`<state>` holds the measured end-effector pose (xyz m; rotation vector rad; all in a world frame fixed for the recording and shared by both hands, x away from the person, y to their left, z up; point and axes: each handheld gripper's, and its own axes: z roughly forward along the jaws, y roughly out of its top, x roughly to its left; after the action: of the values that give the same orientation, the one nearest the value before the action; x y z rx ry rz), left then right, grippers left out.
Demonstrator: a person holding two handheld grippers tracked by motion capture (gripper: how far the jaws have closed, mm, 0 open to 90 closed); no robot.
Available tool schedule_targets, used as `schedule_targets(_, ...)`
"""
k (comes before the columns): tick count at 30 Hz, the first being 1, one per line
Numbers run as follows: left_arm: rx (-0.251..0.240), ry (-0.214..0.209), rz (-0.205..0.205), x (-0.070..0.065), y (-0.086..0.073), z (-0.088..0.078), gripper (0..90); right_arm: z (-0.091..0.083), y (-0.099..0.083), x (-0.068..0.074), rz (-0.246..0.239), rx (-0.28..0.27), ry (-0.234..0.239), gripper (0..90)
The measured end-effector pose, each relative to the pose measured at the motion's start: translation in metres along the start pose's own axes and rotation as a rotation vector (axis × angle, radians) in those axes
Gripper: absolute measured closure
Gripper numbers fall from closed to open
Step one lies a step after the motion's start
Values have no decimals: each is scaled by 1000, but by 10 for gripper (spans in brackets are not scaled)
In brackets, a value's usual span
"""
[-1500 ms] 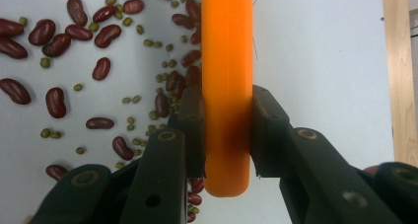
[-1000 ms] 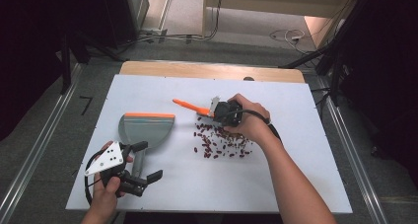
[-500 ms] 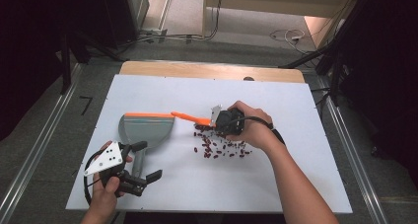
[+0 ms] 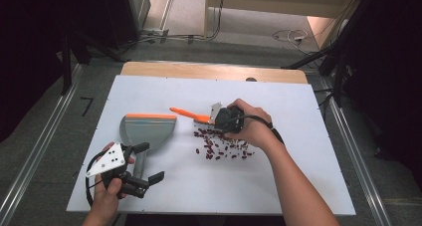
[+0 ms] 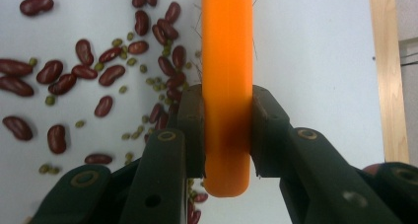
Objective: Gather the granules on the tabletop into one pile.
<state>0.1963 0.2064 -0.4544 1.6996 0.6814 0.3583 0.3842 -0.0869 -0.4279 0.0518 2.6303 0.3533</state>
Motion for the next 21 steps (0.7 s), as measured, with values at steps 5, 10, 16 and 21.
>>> schedule_targets(5, 1, 3, -1, 1, 0, -2, 0, 6, 10, 1, -20, 0, 8, 688)
schedule_targets(10, -3, 3, -5, 1, 0, -3, 0, 5, 10, 6, -50, 7, 19, 689)
schedule_targets(16, -3, 6, -4, 1, 1, -3, 0, -1, 8, 12, -80, 11, 44, 689)
schedule_targets(21, 2, 3, -2, 0, 1, 0, 0, -4, 4, 14, -65, -2, 44, 688)
